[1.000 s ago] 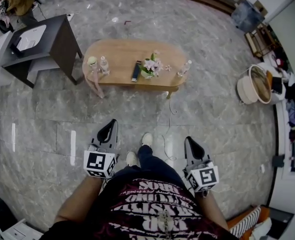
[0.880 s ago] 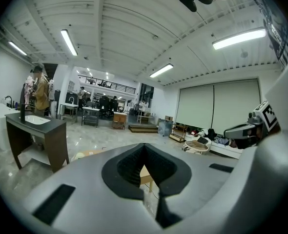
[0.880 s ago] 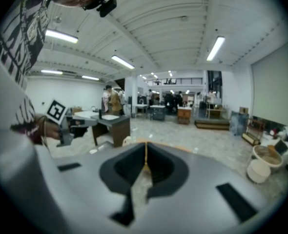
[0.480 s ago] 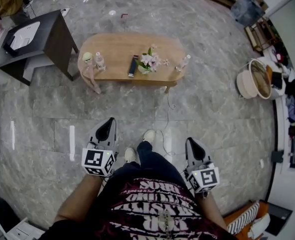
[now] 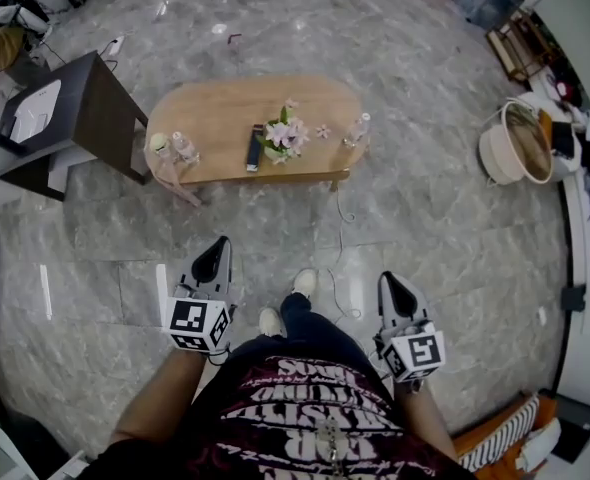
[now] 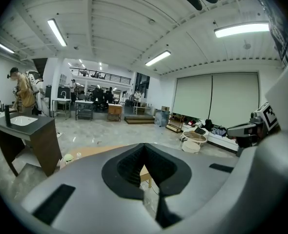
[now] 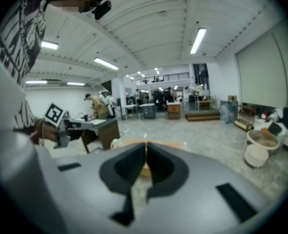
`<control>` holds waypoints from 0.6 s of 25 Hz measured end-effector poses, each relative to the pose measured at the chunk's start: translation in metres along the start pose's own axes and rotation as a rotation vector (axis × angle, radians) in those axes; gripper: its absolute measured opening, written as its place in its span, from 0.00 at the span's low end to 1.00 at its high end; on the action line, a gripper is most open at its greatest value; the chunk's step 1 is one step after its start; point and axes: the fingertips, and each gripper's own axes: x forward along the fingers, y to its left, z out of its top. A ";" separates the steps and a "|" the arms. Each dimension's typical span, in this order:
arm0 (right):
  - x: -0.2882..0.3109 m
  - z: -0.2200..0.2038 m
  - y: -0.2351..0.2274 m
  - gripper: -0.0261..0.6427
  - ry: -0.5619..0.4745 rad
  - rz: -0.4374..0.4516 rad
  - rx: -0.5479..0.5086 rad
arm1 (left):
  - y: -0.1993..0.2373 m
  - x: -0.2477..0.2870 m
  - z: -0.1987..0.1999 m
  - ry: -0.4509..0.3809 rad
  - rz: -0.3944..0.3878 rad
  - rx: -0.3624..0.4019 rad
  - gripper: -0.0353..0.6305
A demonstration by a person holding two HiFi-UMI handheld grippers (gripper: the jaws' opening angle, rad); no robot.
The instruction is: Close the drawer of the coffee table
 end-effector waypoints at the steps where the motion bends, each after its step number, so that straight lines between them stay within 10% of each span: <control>1: 0.007 0.005 -0.006 0.09 -0.017 0.007 0.008 | -0.001 0.009 0.004 0.002 0.000 0.008 0.09; 15: 0.103 0.040 -0.064 0.09 -0.028 0.154 -0.003 | 0.027 0.054 0.046 -0.026 0.184 0.010 0.09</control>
